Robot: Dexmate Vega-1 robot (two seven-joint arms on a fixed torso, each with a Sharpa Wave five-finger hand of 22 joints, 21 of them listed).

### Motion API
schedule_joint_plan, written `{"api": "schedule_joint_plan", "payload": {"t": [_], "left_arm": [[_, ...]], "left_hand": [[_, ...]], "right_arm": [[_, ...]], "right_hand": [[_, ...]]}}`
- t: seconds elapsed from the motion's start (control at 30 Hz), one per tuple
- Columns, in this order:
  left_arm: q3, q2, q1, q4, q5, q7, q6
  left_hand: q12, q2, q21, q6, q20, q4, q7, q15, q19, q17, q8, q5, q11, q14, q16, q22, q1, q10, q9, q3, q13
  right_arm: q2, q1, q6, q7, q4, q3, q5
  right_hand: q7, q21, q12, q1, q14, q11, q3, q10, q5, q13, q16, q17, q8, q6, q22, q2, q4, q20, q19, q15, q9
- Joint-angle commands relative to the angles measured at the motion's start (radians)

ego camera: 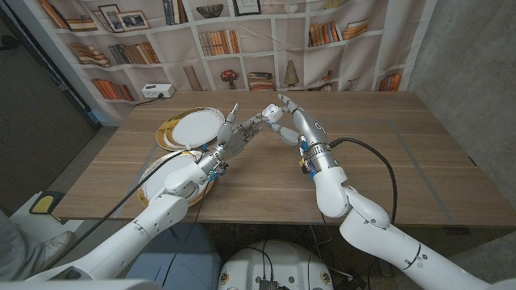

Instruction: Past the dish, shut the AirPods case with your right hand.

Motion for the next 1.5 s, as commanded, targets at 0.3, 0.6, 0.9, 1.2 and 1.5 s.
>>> {"api": "schedule_joint_plan", "payload": {"t": [0.3,0.6,0.9,1.2,1.5], "left_arm": [[-0.008,0.029,0.005,-0.04,-0.012,-0.035,0.029],[-0.016,0.031,0.021,-0.052,-0.014,-0.018,0.027],[-0.017,0.031,0.027,-0.055,-0.013,-0.016,0.02],[-0.02,0.033,0.035,-0.067,-0.01,-0.018,0.008],[-0.03,0.04,0.06,-0.083,-0.008,0.009,-0.001]], "left_hand": [[0.014,-0.011,0.007,0.023,-0.002,0.006,0.002,0.012,-0.076,0.001,0.009,0.012,0.002,-0.174,0.006,0.005,0.001,-0.026,0.003,-0.025,0.002],[0.027,-0.004,0.016,0.037,-0.011,0.01,0.007,0.012,-0.062,0.0,0.011,0.023,0.005,-0.16,0.014,0.004,0.005,0.006,0.003,-0.05,0.001],[0.028,0.0,0.015,0.041,-0.012,0.01,0.007,0.011,-0.064,0.0,0.011,0.027,0.004,-0.162,0.014,0.003,0.005,0.008,0.003,-0.057,0.001],[0.031,0.006,0.017,0.036,-0.012,0.01,0.002,0.01,-0.063,0.0,0.008,0.031,0.002,-0.161,0.014,0.003,0.006,0.016,0.003,-0.066,0.001],[0.031,0.013,0.019,0.017,-0.013,0.01,-0.005,0.009,-0.06,-0.001,-0.001,0.035,-0.002,-0.159,0.015,0.003,0.007,0.017,0.003,-0.076,0.0]], "right_arm": [[0.034,0.045,-0.021,0.076,0.043,-0.044,-0.094],[0.047,0.058,-0.035,0.085,0.064,-0.058,-0.122],[0.05,0.055,-0.051,0.082,0.068,-0.06,-0.142],[0.049,0.045,-0.06,0.078,0.066,-0.057,-0.15],[0.046,0.032,-0.083,0.073,0.063,-0.048,-0.157]], "right_hand": [[-0.006,0.0,0.002,0.007,0.006,-0.165,-0.003,0.158,0.007,0.002,-0.006,0.001,-0.006,0.008,0.001,0.009,-0.001,0.005,0.004,-0.104,0.001],[-0.005,0.0,0.005,0.012,0.033,-0.168,-0.004,0.164,0.007,0.005,0.002,0.003,-0.009,0.009,0.001,0.01,-0.001,0.008,0.002,-0.119,0.001],[-0.011,-0.001,0.003,0.013,0.022,-0.168,-0.006,0.16,0.006,0.006,-0.004,0.004,-0.011,0.009,0.001,0.009,-0.001,0.006,0.001,-0.119,0.001],[-0.012,-0.001,0.005,0.015,0.021,-0.171,-0.007,0.163,0.006,0.008,-0.006,0.005,-0.012,0.013,0.001,0.009,0.0,0.008,0.0,-0.119,0.001],[-0.011,-0.001,0.006,0.016,0.022,-0.172,-0.008,0.166,0.007,0.008,-0.006,0.006,-0.012,0.014,0.001,0.009,0.0,0.008,0.0,-0.122,0.001]]}}
